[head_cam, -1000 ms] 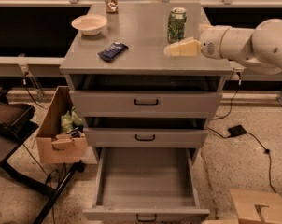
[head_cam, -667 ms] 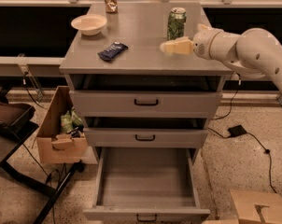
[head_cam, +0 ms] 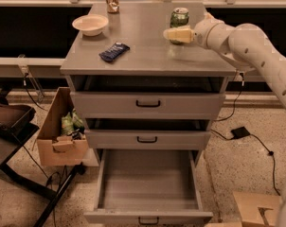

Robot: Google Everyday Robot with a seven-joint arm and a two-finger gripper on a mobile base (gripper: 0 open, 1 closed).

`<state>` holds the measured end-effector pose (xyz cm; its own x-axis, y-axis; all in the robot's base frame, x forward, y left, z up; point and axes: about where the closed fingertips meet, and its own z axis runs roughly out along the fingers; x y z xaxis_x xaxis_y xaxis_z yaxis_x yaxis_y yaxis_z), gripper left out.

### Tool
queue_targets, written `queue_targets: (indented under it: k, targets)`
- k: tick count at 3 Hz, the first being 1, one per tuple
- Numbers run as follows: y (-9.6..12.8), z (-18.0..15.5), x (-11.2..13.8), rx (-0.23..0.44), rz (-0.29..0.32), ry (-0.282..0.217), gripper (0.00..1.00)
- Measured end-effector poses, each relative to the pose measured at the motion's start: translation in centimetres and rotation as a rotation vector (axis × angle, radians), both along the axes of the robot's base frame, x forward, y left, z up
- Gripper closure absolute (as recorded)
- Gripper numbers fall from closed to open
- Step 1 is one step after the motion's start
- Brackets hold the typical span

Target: Place green can into bottom drawer

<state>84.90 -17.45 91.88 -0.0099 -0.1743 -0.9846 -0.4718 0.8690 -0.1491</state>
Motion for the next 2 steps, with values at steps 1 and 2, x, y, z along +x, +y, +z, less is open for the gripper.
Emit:
queue_targets:
  k: [1, 2]
  targets:
    - [0.8, 0.7, 1.9, 0.046, 0.011, -0.019, 0.0]
    - [2.7, 0.9, 3.9, 0.108, 0.052, -0.021, 0.0]
